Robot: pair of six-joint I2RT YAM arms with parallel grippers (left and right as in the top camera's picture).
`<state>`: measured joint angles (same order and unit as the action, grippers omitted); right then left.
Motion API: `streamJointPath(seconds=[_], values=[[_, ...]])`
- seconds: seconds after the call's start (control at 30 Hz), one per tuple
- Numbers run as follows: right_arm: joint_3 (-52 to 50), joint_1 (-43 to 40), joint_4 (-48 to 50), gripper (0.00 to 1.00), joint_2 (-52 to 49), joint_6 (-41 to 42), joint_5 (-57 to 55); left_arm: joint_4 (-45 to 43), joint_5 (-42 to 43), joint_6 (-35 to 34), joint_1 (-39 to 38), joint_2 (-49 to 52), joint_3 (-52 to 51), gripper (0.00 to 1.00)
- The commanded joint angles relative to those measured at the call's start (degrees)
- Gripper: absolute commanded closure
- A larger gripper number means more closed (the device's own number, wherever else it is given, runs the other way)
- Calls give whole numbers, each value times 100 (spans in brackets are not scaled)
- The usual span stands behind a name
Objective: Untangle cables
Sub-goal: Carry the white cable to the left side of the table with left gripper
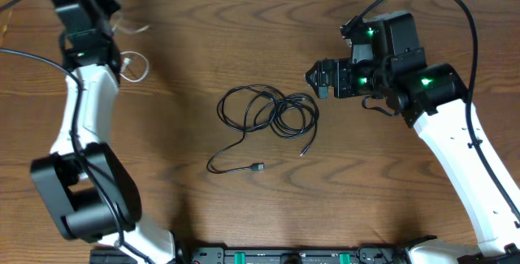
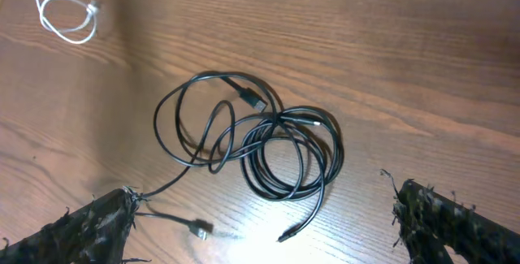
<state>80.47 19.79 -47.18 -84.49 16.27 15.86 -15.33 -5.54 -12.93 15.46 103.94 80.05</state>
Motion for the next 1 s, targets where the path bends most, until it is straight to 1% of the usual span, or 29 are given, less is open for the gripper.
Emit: streamJointPath(seconds=[0.0,0.17,0.23,0.33,0.37,0.4,0.43,0.47,0.5,0.57,0.63,0.7,0.8,0.9,0.97], values=[[9,9,-20,1,-17,-68,-96,-79,-94,299,431,289,55,92],[9,9,-20,1,-17,-68,-96,-387,-96,933,1025,739,55,93],[9,9,-20,1,-17,-66,-96,-455,-101,1019,1276,874,55,93],[9,9,-20,1,-17,-66,-96,-496,-133,1016,1659,1054,55,87],[9,9,-20,1,-17,-63,-96,-514,-142,1014,1781,1115,55,83],[9,9,-20,1,-17,-63,-96,-535,-142,1019,1908,1185,55,73],[9,9,-22,1,-17,-63,-96,-553,-140,1034,2035,1244,55,55],[9,11,-26,1,-17,-63,-94,-584,-131,1084,2120,1281,55,24],[9,13,-31,1,-17,-66,-96,-579,-131,1176,2190,1294,55,9],[9,17,-44,1,-17,-66,-96,-555,-94,1707,2260,1298,55,8],[9,17,-46,1,-17,-66,-96,-507,-92,1915,2258,1279,55,8],[9,17,-46,1,-17,-66,-96,-302,160,1908,2201,1237,55,8],[9,17,-61,1,-17,-66,-96,107,927,1773,1991,1198,55,8],[9,17,-61,1,-17,-68,-96,535,1290,1425,1576,1198,55,7],[9,17,-61,1,-17,-68,-96,752,1394,1419,1281,1198,55,7]])
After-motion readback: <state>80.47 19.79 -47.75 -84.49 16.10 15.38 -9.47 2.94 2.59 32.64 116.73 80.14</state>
